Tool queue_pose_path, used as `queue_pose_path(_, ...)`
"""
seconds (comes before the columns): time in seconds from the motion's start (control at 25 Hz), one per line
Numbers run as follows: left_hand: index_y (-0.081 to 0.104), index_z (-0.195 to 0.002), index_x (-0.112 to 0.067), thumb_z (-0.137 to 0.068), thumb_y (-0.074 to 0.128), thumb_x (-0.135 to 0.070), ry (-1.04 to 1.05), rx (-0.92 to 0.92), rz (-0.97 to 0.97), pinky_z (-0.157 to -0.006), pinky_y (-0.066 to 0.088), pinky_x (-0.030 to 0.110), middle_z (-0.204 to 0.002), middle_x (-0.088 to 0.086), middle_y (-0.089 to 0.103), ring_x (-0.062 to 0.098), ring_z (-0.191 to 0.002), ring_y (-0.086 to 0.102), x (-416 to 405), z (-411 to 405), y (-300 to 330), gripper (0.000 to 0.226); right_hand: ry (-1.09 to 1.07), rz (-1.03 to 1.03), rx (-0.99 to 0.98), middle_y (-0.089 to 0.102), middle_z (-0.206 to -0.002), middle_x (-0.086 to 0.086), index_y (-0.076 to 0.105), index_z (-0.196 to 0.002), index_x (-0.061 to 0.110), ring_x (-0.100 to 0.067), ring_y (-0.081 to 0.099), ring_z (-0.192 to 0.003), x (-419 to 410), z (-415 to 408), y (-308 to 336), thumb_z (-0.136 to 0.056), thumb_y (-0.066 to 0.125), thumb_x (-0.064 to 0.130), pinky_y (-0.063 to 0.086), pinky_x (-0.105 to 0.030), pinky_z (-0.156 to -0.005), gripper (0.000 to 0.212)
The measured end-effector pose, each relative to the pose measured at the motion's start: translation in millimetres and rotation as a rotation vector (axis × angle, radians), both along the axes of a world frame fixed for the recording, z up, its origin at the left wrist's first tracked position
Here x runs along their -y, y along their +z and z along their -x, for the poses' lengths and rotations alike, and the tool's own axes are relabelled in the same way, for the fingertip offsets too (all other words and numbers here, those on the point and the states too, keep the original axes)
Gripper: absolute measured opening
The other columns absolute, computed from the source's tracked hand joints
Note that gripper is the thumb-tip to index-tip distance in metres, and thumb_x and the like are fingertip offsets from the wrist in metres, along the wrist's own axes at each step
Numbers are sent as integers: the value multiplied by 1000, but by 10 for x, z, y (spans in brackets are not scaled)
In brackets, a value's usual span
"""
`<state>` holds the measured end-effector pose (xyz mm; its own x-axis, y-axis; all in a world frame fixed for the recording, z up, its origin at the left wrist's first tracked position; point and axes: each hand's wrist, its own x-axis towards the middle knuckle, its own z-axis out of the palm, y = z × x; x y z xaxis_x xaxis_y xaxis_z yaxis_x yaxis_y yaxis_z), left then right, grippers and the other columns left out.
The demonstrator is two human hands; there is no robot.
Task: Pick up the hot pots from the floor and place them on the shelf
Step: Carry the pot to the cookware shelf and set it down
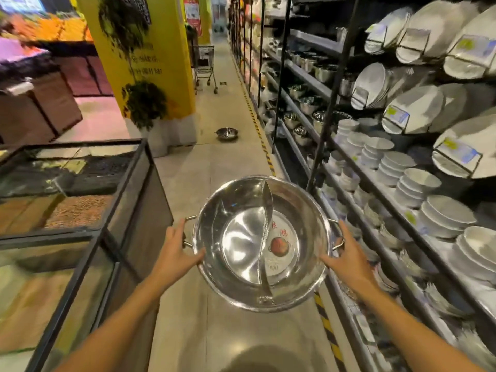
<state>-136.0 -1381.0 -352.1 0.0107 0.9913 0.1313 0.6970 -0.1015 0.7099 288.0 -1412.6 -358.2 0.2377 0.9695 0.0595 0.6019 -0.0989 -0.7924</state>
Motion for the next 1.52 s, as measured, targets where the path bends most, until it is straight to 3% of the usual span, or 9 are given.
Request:
queue_pose_path(0.12, 36, -144, -24, -66, 82, -59, -19, -1, 12, -69, 42, 18, -104, -2, 42, 7, -84, 49, -899, 163, 77, 97, -3, 2, 29, 61, -113, 2, 16, -159, 40, -10, 58, -93, -893, 173, 109, -72, 86, 45, 42, -17, -66, 112)
queue_pose_path(0.24, 29, -149, -29, -64, 79, -62, -25, 10, 21, -69, 42, 21, -101, -4, 42, 7, -83, 48, -1849, 245, 119, 104, -4, 21, 4, 58, -104, 10, 20, -159, 35, -18, 62, -98, -1795, 225, 150, -72, 86, 43, 48, -28, -71, 109)
queue_pose_path(0.4, 21, -150, -41, -62, 72, -70, -49, 14, 1, -69, 44, 20, -102, -10, 42, 9, -85, 50, -3044, 218, 47, 107, 28, 16, -41, 56, -142, 5, 26, -157, 34, -15, 57, -122, -2977, 179, 16, -76, 84, 40, 52, -44, -101, 100)
queue_pose_path(0.52, 17, -156, -29, -64, 74, -69, -38, -21, 16, -75, 46, 25, -111, 0, 43, 13, -89, 51, -4028, 145, -24, 116, -3, -9, -20, 62, -129, 5, 25, -158, 29, -13, 59, -108, -4003, 110, -189, -76, 84, 39, 52, -35, -87, 102)
queue_pose_path(0.64, 22, -154, -32, -68, 76, -64, -26, -60, 17, -72, 46, 25, -110, 3, 46, 10, -89, 50, -5064, -29, 52, 107, 19, 35, -54, 61, -106, -1, 22, -159, 31, -22, 63, -97, -5179, -28, -270, -75, 85, 39, 56, -41, -80, 105)
queue_pose_path(0.88, 19, -146, -48, -73, 81, -49, 46, -61, 12, -67, 39, 11, -101, -4, 41, 6, -83, 50, -6833, -66, 181, 96, 63, 90, -77, 60, -104, 2, 18, -158, 36, -19, 61, -94, -7165, -73, -185, -41, 65, 95, 54, -40, -80, 139)
queue_pose_path(1.0, 18, -149, -45, -73, 82, -46, 46, -66, 45, -66, 41, 12, -100, -7, 39, 7, -84, 51, -7735, -4, 38, 99, 93, 111, -35, 57, -107, 4, 15, -159, 34, -21, 61, -99, -8100, 1, -280, -60, 77, 73, 53, -36, -80, 124)
queue_pose_path(1.12, 22, -153, -33, -71, 83, -45, 18, -48, 65, -75, 49, 21, -103, -2, 40, 9, -85, 52, -8701, 94, -184, 103, 59, 120, -34, 59, -111, -2, 17, -160, 33, -26, 63, -101, -8952, 72, -433, -72, 81, 53, 57, -45, -84, 111)
queue_pose_path(1.52, 12, -155, -34, -74, 79, -51, -246, -147, 209, -80, 50, 29, -114, 0, 39, 7, -91, 53, -12051, -147, -394, 106, -252, 191, -58, 56, -89, 3, 18, -160, 29, -13, 60, -73, -11015, 87, -783, -76, 83, 45, 43, -24, -58, 107)
